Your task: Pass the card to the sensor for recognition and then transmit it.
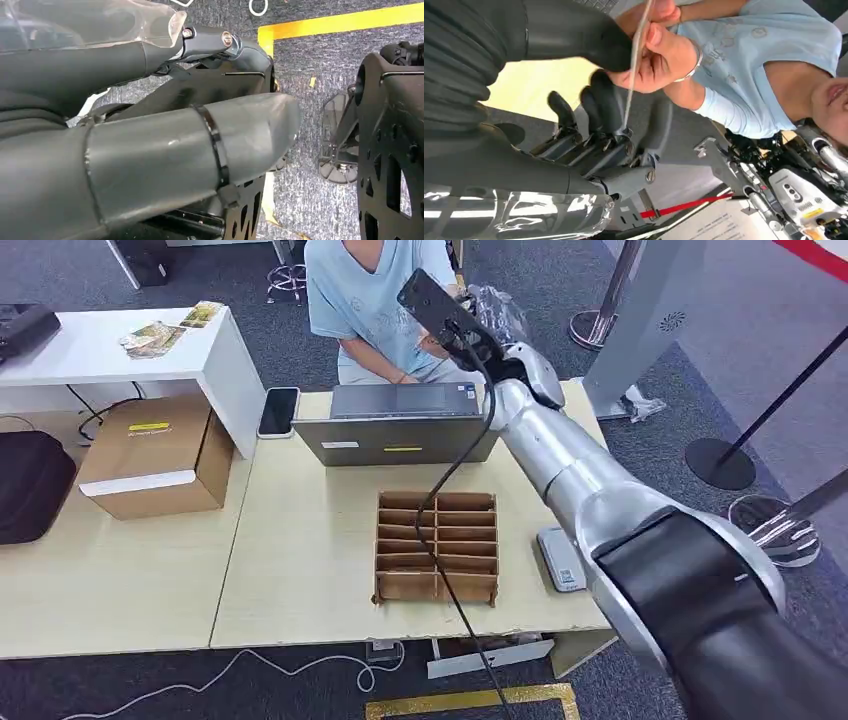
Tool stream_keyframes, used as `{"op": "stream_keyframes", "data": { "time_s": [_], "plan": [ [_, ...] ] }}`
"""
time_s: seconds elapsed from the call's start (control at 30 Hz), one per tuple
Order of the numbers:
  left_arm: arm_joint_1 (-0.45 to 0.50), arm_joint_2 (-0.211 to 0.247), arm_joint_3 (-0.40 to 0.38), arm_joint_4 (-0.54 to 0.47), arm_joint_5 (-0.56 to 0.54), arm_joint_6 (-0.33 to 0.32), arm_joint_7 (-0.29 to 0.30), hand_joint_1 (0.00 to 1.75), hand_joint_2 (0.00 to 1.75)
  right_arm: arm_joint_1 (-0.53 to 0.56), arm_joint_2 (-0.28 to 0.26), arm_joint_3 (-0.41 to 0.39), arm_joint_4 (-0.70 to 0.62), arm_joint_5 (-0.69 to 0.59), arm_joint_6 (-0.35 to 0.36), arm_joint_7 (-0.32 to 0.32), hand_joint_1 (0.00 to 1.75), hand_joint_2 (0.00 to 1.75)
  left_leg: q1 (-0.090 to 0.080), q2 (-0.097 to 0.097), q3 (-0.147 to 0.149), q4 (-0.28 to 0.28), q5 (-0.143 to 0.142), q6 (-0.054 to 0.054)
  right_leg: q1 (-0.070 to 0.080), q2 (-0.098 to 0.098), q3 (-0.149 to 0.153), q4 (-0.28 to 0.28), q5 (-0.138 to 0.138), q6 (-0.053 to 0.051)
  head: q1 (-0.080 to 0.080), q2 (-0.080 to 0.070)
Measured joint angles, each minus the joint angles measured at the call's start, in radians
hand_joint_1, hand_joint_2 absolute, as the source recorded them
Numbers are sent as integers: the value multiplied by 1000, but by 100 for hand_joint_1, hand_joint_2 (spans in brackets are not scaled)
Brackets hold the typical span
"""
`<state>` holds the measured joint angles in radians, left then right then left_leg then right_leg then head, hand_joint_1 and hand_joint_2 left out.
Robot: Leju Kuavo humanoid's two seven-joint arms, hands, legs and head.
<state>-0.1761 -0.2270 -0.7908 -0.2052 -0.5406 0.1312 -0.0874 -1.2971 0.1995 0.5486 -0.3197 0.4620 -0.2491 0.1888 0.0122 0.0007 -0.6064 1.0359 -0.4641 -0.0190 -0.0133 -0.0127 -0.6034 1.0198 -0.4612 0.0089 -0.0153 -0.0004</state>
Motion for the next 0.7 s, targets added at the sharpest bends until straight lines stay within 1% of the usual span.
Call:
{"op": "stream_keyframes", "data": {
  "time_s": [0.4,0.5,0.57,0.63,0.7],
  "plan": [
    [1,0,2,1,1,0,-1,0,0,0,-2,0,2,6,2,8,0,175,0,0,0,0,0,0,0,0,0,0,0,0,0,0],
    [2,0,8,1,8,0,-1,0,0,0,-6,0,3,-2,22,2,0,175,0,0,0,0,0,0,0,0,0,0,0,0,0,0],
    [3,0,11,1,15,0,-1,0,0,0,-10,0,3,-16,67,-11,0,175,0,0,0,0,0,0,0,0,0,0,0,0,0,0],
    [5,0,19,1,20,0,-1,0,0,3,-14,0,3,-25,100,-31,0,175,0,0,0,0,0,0,0,0,0,0,0,0,0,0],
    [7,0,24,1,20,0,-9,0,0,8,-18,0,3,-23,101,-62,0,175,0,0,0,0,0,0,0,0,0,0,0,0,0,0]
  ]
}}
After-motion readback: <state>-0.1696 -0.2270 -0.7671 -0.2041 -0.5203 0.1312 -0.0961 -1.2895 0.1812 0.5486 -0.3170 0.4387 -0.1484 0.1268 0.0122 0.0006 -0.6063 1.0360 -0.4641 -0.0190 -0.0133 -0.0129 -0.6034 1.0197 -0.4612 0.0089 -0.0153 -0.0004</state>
